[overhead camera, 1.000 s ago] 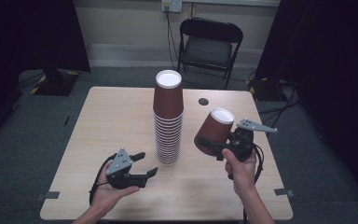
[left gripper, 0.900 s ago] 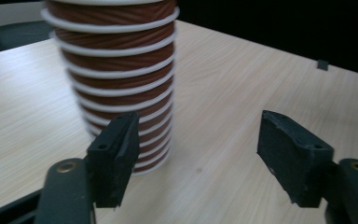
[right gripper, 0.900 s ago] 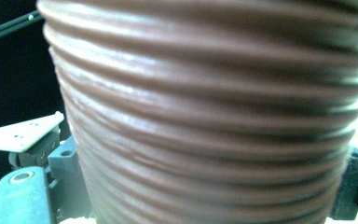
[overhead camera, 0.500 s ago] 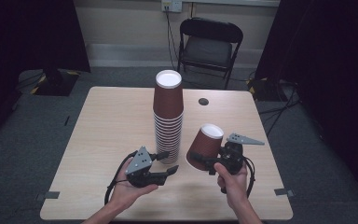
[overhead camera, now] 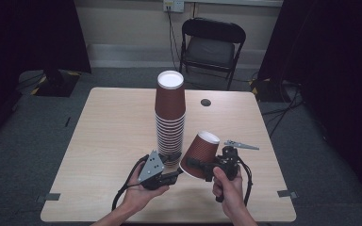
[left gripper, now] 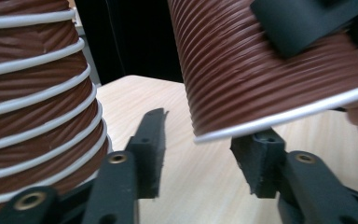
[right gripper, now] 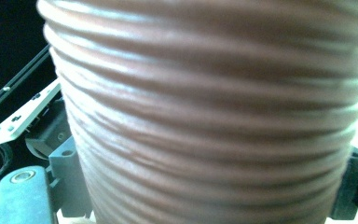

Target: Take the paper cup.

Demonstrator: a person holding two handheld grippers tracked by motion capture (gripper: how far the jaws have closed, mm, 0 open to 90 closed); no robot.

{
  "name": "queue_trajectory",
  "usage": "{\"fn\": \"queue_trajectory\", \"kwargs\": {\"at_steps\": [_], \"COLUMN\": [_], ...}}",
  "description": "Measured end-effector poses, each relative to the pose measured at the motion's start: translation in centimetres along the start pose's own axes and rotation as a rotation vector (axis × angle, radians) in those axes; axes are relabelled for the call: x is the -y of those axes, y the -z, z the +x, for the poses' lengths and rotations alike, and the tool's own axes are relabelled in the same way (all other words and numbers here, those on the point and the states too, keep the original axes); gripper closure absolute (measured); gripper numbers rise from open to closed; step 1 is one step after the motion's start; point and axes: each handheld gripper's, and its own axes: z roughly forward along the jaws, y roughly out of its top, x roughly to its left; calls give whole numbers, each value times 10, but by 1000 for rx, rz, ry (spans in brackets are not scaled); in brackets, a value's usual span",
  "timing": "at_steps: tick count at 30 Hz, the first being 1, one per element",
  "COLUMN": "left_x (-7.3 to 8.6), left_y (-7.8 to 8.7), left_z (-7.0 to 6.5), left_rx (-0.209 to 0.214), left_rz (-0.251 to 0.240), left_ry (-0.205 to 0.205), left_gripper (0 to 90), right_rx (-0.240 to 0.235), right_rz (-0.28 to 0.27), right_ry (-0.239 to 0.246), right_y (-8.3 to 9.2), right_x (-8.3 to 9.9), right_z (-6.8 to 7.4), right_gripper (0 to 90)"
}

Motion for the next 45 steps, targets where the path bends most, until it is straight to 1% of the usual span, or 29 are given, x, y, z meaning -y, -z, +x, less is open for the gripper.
{"fn": "queue_trajectory", "kwargs": {"at_steps": [3,6,9,10,11,13,14,15,16,17,21,22,24,25,27,28,29,30,31,33,34,35,36,39,40,42,43,44,45], "left_x": [1,1,0,0,1,1,2,2,2,2,3,3,4,4,4,4,4,4,4,4,4,5,6,6,6,8,9,10,10], "left_y": [-2,-2,-1,-1,-2,-3,-3,-3,-3,-3,-3,-3,-2,-2,-2,-2,-1,0,1,1,1,2,2,3,3,4,3,2,2], "left_z": [-2,-3,-4,-4,-6,-7,-7,-7,-7,-7,-8,-9,-8,-7,-7,-8,-7,-6,-6,-6,-6,-6,-4,-4,-3,-2,-2,-2,-2], "left_rx": [-34,-54,-85,-78,-79,-80,-91,-94,-94,-105,-119,-125,-130,-128,-136,-141,-148,-143,-140,-146,-145,-134,-128,-130,-130,-128,-117,-104,-104], "left_rz": [-28,-45,-74,-78,-77,-82,-88,-103,-103,-115,-114,-116,-117,-116,-120,-118,-121,-120,-125,-121,-121,-140,-142,-148,-153,-154,-160,-157,-157], "left_ry": [-36,-53,-72,-82,-101,-103,-99,-90,-90,-93,-109,-103,-95,-98,-100,-101,-100,-106,-106,-109,-104,-81,-84,-73,-69,-71,-56,-42,-42], "left_gripper": [594,619,625,625,625,625,612,607,606,601,593,602,654,693,704,713,749,749,759,762,764,769,779,793,812,832,833,835,836], "right_rx": [-22,-40,-56,-63,-60,-60,-58,-54,-54,-50,-56,-53,-54,-56,-53,-49,-58,-58,-73,-78,-84,-86,-94,-91,-87,-54,-49,-39,-39], "right_rz": [15,17,17,17,14,17,15,15,15,23,28,32,41,43,44,45,45,45,47,49,52,53,48,45,38,32,26,17,17], "right_ry": [-22,-50,-72,-81,-90,-92,-95,-97,-97,-105,-121,-120,-127,-139,-134,-124,-133,-133,-147,-149,-151,-156,-162,-160,-153,-159,-157,-139,-139], "right_y": [-4,-8,-11,-12,-15,-16,-19,-20,-20,-22,-25,-26,-28,-29,-29,-29,-30,-30,-30,-30,-30,-30,-30,-30,-29,-28,-27,-26,-26], "right_x": [2,4,5,5,5,5,6,6,6,7,9,10,12,13,12,12,12,12,12,11,11,11,11,11,11,10,9,8,8], "right_z": [3,5,6,6,6,6,7,7,7,7,7,7,8,8,9,10,9,9,8,8,7,7,7,7,7,7,7,7,7], "right_gripper": [130,131,131,131,131,131,131,131,131,131,131,131,130,124,118,114,108,108,102,102,102,98,101,99,102,99,99,96,96]}}
